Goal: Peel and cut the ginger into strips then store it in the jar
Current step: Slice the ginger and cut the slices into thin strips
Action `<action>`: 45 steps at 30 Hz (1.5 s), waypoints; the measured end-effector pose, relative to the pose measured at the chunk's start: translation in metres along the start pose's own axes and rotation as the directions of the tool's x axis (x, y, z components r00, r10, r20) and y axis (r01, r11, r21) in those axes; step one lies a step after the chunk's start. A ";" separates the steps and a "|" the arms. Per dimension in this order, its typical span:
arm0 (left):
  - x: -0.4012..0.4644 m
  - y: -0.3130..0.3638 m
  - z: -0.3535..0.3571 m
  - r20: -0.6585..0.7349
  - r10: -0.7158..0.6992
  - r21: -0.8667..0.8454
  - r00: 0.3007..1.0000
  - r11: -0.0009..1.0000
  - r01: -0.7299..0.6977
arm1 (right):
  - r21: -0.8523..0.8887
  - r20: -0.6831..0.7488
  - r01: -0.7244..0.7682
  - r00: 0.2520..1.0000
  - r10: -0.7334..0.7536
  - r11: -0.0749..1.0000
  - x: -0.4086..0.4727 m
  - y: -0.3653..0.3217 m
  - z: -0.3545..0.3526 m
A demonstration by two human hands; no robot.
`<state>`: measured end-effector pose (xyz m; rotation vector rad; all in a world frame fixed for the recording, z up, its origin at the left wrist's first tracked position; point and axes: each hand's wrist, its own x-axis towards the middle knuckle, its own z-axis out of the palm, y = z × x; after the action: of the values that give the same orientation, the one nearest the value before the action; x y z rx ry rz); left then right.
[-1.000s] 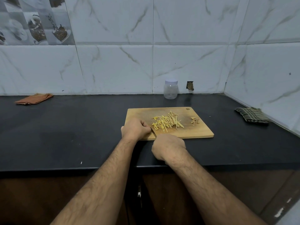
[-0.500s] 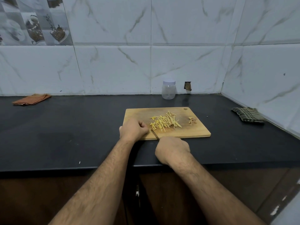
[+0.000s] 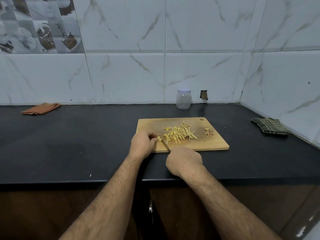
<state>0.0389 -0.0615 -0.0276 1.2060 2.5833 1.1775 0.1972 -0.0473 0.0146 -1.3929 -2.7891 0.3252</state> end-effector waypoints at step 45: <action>0.018 0.017 -0.007 0.112 -0.010 0.329 0.994 0.944 -0.027 | 0.065 0.064 -0.062 0.996 0.058 0.996 0.007 0.019 -0.015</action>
<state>0.0352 -0.0465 -0.0072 1.2955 2.7645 0.6684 0.2093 -0.0274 0.0252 -1.4794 -2.7601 0.4665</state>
